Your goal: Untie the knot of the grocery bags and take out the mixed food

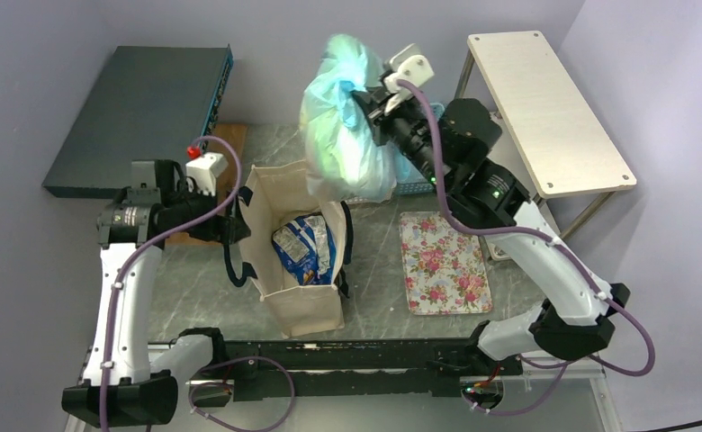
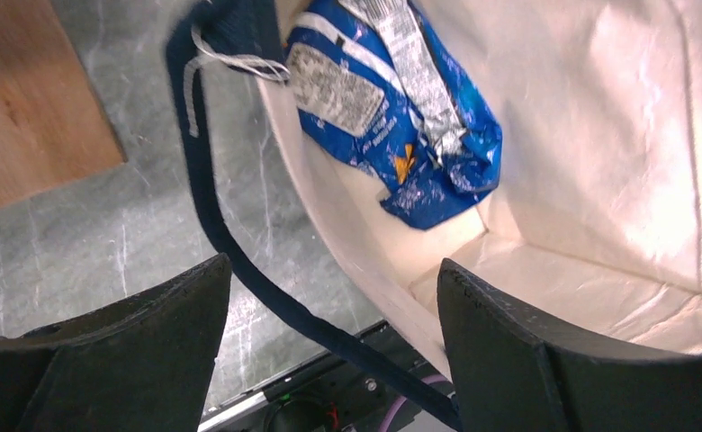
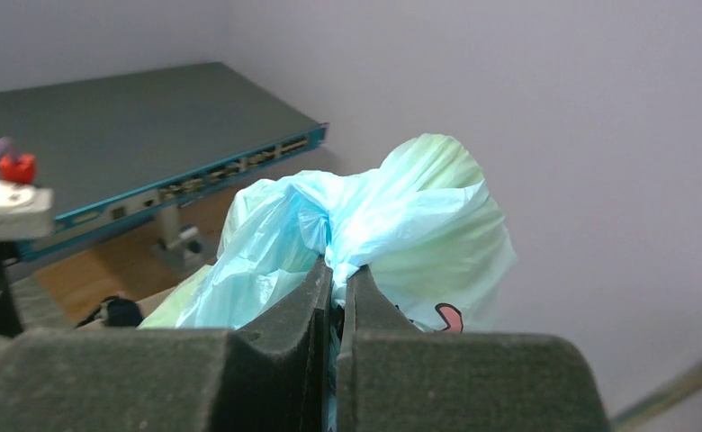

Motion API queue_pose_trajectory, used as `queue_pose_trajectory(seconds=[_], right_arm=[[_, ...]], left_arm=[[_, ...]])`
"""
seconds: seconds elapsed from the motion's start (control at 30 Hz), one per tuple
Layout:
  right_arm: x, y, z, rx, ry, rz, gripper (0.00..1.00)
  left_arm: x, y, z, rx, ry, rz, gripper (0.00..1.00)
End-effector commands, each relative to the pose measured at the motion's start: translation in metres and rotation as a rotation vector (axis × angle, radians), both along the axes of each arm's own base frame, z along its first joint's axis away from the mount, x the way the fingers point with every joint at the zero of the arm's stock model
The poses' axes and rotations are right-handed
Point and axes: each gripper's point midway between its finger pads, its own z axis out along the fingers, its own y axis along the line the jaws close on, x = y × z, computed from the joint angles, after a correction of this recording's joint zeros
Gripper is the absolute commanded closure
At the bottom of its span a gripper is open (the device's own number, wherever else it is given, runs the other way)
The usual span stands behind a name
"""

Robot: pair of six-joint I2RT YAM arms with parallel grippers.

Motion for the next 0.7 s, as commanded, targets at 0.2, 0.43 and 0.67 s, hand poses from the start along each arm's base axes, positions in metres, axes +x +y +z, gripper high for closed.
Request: queue_pose_trajectory(seconds=[0.2, 0.43, 0.67], right_arm=[[-0.001, -0.066, 0.051, 0.132, -0.148, -0.142, 1.00], [0.003, -0.078, 0.042, 0.117, -0.134, -0.174, 1.00], [0.007, -0.076, 0.033, 0.118, -0.115, -0.167, 1.00]], left_arm=[[-0.002, -0.001, -0.045, 0.170, 0.031, -0.059, 0.23], [-0.027, 0.016, -0.037, 0.211, 0.059, -0.086, 1.00], [-0.051, 0.057, -0.017, 0.375, 0.004, 0.014, 1.00]])
